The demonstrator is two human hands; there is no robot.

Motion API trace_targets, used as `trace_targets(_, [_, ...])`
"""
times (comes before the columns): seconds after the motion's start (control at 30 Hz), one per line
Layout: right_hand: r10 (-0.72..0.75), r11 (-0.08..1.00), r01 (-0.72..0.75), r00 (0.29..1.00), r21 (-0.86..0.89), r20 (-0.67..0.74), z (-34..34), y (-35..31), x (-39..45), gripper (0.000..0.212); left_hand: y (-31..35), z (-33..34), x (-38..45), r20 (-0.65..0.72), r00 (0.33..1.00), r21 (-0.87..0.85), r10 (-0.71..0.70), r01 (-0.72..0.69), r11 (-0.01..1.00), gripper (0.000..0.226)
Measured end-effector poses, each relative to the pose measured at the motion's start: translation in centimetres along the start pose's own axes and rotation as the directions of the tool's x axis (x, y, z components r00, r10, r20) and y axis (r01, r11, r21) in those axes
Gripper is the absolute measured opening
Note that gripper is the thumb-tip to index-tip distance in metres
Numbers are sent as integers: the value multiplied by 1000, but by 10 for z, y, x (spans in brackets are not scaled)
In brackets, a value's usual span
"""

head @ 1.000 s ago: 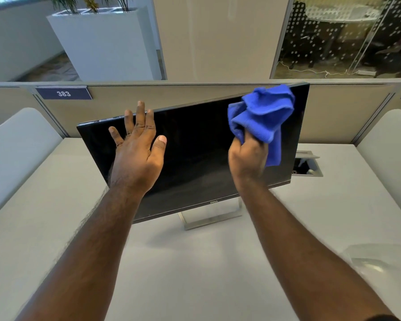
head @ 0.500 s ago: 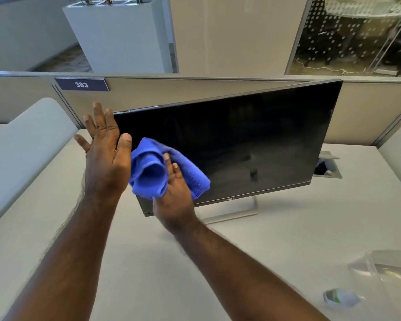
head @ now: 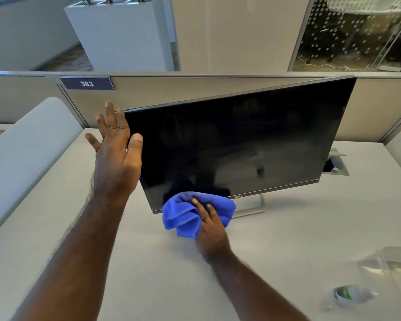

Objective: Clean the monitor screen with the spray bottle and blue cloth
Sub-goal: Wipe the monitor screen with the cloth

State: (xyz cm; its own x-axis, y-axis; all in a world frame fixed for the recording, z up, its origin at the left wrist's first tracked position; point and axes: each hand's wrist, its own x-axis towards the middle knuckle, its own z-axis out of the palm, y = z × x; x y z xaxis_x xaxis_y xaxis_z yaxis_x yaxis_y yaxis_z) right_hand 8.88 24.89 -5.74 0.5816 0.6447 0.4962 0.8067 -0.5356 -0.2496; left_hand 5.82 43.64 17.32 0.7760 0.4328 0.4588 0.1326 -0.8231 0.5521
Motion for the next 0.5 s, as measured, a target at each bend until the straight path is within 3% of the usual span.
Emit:
trace_targets(0.13, [54,995,-58,997,-78,-62,-16,36,-20,52,0,-2,-2,15,1000,-14,2,-2,1000,63])
trace_targets(0.2, [225,973,-231,960,-21,-165,-29,44,-26,53,1,-2,-7,2,1000,-54,1,0,999,63])
trace_targets(0.27, [546,832,-511,824,216,-155,-42,46,-30,45,1,-1,-22,-43,999,-129,-17,12,992,63])
trace_targets(0.37, [716,644,-613,694,458,-76,-66,47,-31,29,1,12,-64,-60,995,-295,-79,58,954,60])
trace_targets(0.43, [801,430,-636,597,641,55,-82,46,-30,29,2,32,-96,52,987,-402,-152,160,902,56])
trace_targets(0.5, [875,225,-591,473,774,107,-98,46,-30,31,7,57,-124,279,936,-413,-214,318,853,51])
